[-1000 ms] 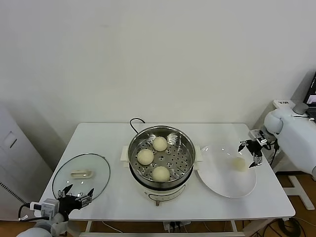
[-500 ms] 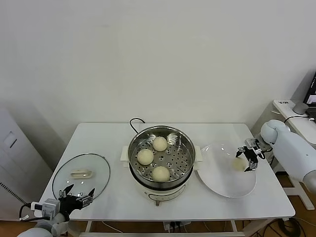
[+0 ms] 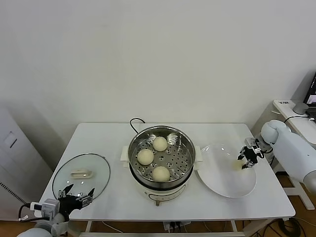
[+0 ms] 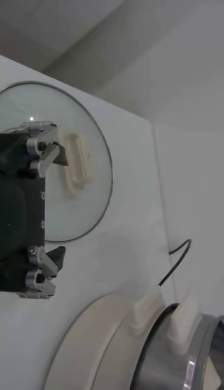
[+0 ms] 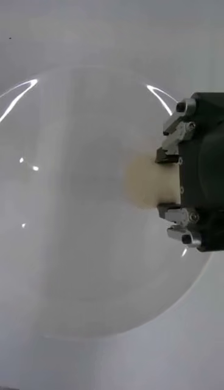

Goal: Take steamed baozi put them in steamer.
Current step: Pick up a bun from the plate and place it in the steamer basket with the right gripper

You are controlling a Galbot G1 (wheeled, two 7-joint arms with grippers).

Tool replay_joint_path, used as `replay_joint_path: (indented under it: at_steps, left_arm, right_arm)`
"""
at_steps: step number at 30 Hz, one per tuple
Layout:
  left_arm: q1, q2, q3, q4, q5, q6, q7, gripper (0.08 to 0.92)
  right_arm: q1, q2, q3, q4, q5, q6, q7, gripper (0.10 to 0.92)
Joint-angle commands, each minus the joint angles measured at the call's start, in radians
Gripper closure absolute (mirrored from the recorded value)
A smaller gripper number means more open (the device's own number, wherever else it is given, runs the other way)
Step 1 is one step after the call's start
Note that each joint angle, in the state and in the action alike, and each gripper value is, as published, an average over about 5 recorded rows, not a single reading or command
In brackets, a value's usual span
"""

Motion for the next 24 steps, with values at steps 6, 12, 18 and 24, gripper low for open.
replay_joint_path:
  at_steps: [6,12,18,24]
  left_arm:
    - [0.012,-0.003,-0.012,-0.012,0.002,0.006,-0.005,0.177]
    - [0.01,-0.006,-0.007,-0.016,0.005,0.01,-0.007,0.177]
    - [0.002,-0.004,0.0,-0.016,0.004,0.011,-0.007,0.177]
    - [0.003,0.0,0.001,-0.02,0.004,0.01,-0.007,0.177]
  right_arm:
    - [0.492,-0.229,-0.654,0.478,0.602,-0.31,-0.013,0.61]
    - [0.784,-0.192,-0.913,0.606,0.789,-0.431,0.013,0.609]
    - [0.952,-0.098,-1.038,0.688,0.945,-0.561,0.085,0.609]
    - [1.005,-0.002,-1.072,0.722,1.052,-0.656,0.167,0.609]
